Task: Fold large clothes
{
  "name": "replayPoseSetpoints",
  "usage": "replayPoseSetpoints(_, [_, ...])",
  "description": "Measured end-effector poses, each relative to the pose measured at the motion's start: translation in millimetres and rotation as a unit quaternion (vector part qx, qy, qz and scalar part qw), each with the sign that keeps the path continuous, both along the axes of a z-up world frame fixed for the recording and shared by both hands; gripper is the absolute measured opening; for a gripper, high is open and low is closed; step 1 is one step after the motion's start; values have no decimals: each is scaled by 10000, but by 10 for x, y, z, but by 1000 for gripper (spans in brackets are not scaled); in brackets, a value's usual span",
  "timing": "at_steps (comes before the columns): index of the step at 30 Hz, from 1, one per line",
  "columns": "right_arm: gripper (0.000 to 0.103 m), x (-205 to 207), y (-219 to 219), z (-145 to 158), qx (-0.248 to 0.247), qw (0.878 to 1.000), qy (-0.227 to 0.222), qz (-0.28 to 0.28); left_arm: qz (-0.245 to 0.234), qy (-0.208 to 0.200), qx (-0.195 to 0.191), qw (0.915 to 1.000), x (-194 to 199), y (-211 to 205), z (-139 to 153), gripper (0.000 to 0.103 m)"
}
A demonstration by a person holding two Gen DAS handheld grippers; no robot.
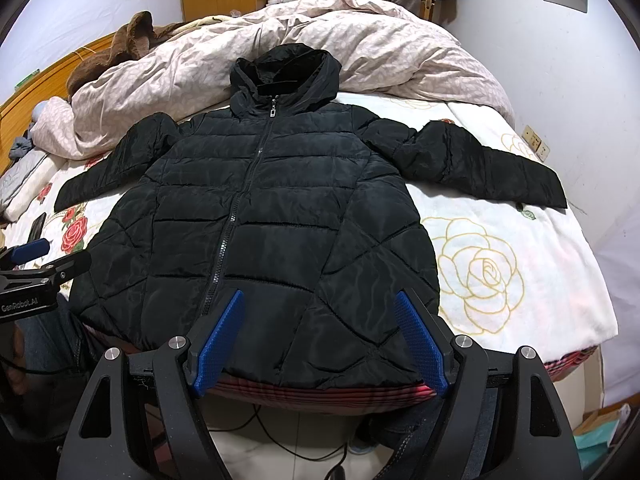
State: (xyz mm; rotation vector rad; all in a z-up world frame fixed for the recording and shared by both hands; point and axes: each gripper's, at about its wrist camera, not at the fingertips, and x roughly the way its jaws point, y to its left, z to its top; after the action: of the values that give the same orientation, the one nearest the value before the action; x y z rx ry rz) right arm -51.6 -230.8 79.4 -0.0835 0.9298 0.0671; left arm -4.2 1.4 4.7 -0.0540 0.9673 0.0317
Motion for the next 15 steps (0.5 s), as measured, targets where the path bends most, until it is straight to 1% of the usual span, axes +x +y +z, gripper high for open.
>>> replayPoseSetpoints(15, [77,17,38,18,-32,10000,2,24,16,46,-49,10000,11,31,-22,103])
